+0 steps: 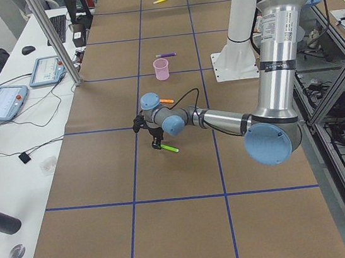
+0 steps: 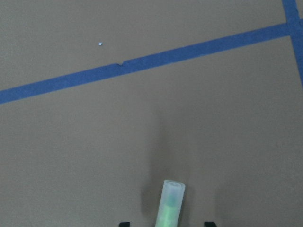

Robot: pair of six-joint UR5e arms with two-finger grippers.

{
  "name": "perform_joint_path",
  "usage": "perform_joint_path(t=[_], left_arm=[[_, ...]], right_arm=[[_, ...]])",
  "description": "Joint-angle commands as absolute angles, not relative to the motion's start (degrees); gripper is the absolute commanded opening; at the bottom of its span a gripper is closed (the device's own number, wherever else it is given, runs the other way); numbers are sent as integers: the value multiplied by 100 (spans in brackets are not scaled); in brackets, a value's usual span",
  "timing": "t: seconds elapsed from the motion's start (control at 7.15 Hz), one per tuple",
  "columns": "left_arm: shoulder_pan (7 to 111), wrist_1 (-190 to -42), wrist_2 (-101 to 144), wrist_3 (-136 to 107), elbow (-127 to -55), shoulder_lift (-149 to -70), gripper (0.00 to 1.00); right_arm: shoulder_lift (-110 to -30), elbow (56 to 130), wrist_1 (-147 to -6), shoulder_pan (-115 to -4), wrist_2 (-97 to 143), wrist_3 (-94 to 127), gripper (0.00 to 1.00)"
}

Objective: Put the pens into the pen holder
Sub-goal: 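Lower the left gripper onto the green marker and grasp it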

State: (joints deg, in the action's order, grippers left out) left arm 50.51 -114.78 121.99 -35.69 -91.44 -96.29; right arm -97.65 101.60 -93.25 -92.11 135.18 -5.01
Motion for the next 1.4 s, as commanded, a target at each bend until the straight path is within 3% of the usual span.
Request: perform_joint_path(t=[0.0,0.14,0.42,0.56,0.7,0.84,1.26], left_arm=[[5036,-11479,12199,-3560,-9105,-9642,61],[5036,-11479,12199,-3473,-9097,-9642,58],[5045,-11470,12199,-3402,-9105,-9615,42],[5036,-11470,12199,-3401,-9105,-9598,23],[5036,-11470,12199,-3401,-9123,-9580,16],[5045,-11470,12199,-3410,-9175,-9563,0],[5089,-11391,12496,-3489,-9656,-9484,0]], right_arm=[[-9765,10151,-9325,-9211,13518,-501,100],[-9765,10151,-9325,-9211,13518,-501,100],[-9765,10151,-9325,-9211,13509,-510,100],[-9765,10143,-9325,-9211,13509,-510,100],[-9765,10143,-9325,-9211,13500,-510,100],[-9765,10143,-9325,-9211,13500,-510,100],[-9756,10169,-9316,-9211,13500,-510,100]])
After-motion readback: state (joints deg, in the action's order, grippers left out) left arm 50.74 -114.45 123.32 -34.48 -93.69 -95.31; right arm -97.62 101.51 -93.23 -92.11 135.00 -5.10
